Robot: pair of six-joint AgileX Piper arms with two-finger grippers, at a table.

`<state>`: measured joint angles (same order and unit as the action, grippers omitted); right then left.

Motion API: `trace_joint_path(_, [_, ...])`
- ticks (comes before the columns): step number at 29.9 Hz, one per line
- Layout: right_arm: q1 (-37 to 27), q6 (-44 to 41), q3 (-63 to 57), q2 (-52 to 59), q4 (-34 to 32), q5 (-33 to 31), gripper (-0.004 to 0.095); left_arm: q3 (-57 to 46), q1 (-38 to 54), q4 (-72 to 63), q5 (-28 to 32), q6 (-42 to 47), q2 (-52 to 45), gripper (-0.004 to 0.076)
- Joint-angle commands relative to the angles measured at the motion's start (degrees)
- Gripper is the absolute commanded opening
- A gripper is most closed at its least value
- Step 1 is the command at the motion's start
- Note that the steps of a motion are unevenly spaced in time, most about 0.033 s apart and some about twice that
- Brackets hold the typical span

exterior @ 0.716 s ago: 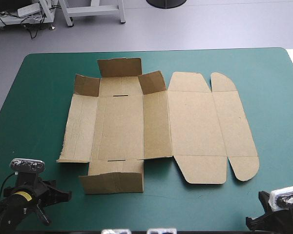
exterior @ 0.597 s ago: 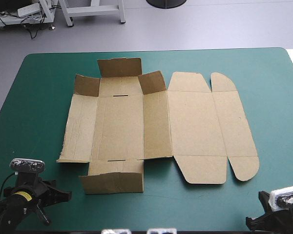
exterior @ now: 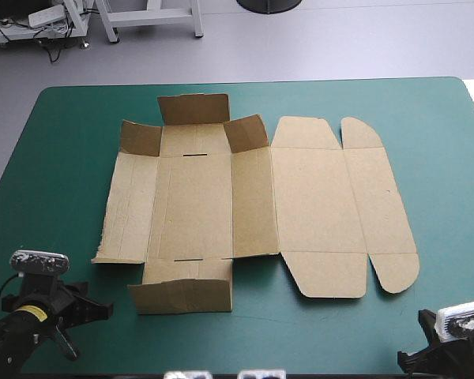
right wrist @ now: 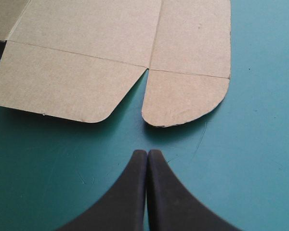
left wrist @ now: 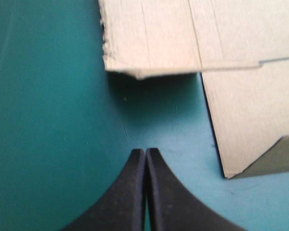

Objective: Fold the box

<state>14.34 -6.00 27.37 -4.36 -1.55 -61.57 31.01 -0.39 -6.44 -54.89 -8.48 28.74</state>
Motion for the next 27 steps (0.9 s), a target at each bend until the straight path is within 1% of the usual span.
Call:
trace_joint_path(1, [-0.1, 0.6, 1.3, -1.0, -0.6, 3.4, -0.0013, 6.5, -0.2, -0.2, 6.6, -0.1, 0.5, -0.0010])
trace_joint_path(4, [-0.1, 0.6, 1.3, -1.0, -0.6, 3.4, -0.0013, 12.6, -0.2, 1.5, 10.5, -0.1, 2.3, -0.0010])
trace_joint_path(6, [-0.1, 0.6, 1.3, -1.0, -0.6, 3.4, -0.0013, 16.7, -0.2, 3.5, 11.9, -0.1, 4.4, -0.0010])
trace_joint_path(10, [-0.1, 0.6, 1.3, -1.0, -0.6, 3.4, -0.0013, 25.1, -0.2, 8.3, 12.3, 1.0, 11.5, -0.0010])
trace_joint_path(14, [-0.1, 0.6, 1.3, -1.0, -0.6, 3.4, -0.0013, 32.6, -0.2, 16.3, 11.7, 6.2, 21.5, -0.0010])
trace_joint_path(16, [-0.1, 0.6, 1.3, -1.0, -0.6, 3.4, -0.0013, 36.4, -0.2, 20.8, 10.0, 8.5, 27.5, -0.0010])
trace_joint_path(18, [-0.1, 0.6, 1.3, -1.0, -0.6, 3.4, -0.0013, 40.3, -0.2, 23.5, 6.7, 11.0, 33.6, -0.0010])
trace_joint_path(20, [-0.1, 0.6, 1.3, -1.0, -0.6, 3.4, -0.0013, 43.6, -0.2, 23.7, 4.0, 11.1, 38.3, -0.0010])
trace_joint_path(21, [-0.1, 0.6, 1.3, -1.0, -0.6, 3.4, -0.0013, 45.4, -0.2, 23.4, 2.1, 11.1, 41.6, -0.0009])
trace_joint_path(25, [-0.1, 0.6, 1.3, -1.0, -0.6, 3.4, -0.0013, 51.2, 0.4, 19.5, -2.4, 10.2, 50.3, -0.0009])
trace_joint_path(27, [-0.1, 0.6, 1.3, -1.0, -0.6, 3.4, -0.0013, 53.3, 2.4, 12.8, -3.9, 7.6, 53.5, -0.0008])
